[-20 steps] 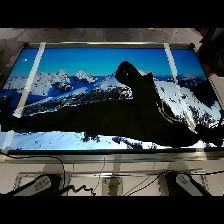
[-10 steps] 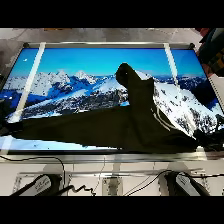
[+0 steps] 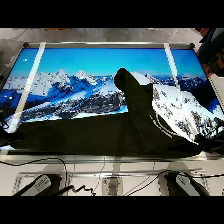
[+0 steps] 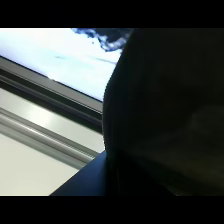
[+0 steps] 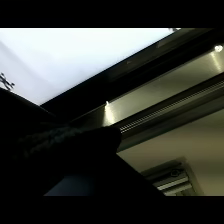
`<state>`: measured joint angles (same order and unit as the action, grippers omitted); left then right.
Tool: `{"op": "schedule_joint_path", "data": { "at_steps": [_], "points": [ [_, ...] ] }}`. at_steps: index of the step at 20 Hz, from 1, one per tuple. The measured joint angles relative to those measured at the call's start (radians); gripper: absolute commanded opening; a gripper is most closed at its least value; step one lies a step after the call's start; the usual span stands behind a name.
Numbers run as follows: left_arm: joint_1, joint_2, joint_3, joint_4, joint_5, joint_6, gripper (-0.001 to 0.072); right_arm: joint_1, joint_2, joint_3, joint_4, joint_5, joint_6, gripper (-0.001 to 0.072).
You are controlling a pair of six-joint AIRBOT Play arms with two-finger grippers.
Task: Fold the clothes and pants, and hang the long-sleeved shirts on hangers.
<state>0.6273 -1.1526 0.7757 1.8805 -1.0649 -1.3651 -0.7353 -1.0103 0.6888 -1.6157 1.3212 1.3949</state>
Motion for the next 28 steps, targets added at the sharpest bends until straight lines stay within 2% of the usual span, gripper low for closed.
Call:
{"op": "schedule_joint_path", "data": {
  "at_steps": [1,2,7,13,19,21,24,25,26,27,28],
  "points": [
    [0.001,0.002,-0.016,-0.005,0.016,-0.001,0.0696,0.000,0.000,0.000,-0.007,0.005,-0.002,0.0465],
    [0.002,0.002,-0.027,-0.012,0.029,-0.006,0.0708,0.000,0.000,0.000,-0.009,0.010,-0.003,0.0484],
    [0.003,0.002,-0.023,-0.028,0.065,-0.035,0.0706,0.025,0.000,0.023,0.056,0.003,-0.010,0.0483],
    [0.003,0.002,0.079,-0.050,0.074,-0.073,0.0705,0.220,0.040,0.113,0.126,0.129,-0.058,0.0476],
    [0.003,0.002,0.116,-0.098,0.079,-0.092,0.0705,0.304,0.106,0.130,0.021,0.188,-0.049,0.0450],
    [0.003,0.002,0.119,-0.103,0.087,-0.093,0.0705,0.311,0.114,0.108,0.106,0.190,-0.040,0.0450],
    [0.003,0.002,0.121,-0.107,0.092,-0.093,0.0704,0.315,0.119,0.008,0.317,0.195,-0.055,0.0452],
    [0.003,0.002,0.121,-0.107,0.092,-0.093,0.0704,0.316,0.120,-0.039,0.370,0.195,-0.061,0.0474],
    [0.003,0.002,0.121,-0.109,0.093,-0.093,0.0704,0.317,0.121,-0.090,0.410,0.188,-0.065,0.0570],
    [0.003,0.002,0.121,-0.111,0.092,-0.094,0.0704,0.317,0.121,-0.137,0.442,0.175,-0.068,0.0697],
    [0.003,0.002,0.121,-0.114,0.094,-0.094,0.0704,0.319,0.119,-0.178,0.469,0.159,-0.064,0.0704]
  ]
}}
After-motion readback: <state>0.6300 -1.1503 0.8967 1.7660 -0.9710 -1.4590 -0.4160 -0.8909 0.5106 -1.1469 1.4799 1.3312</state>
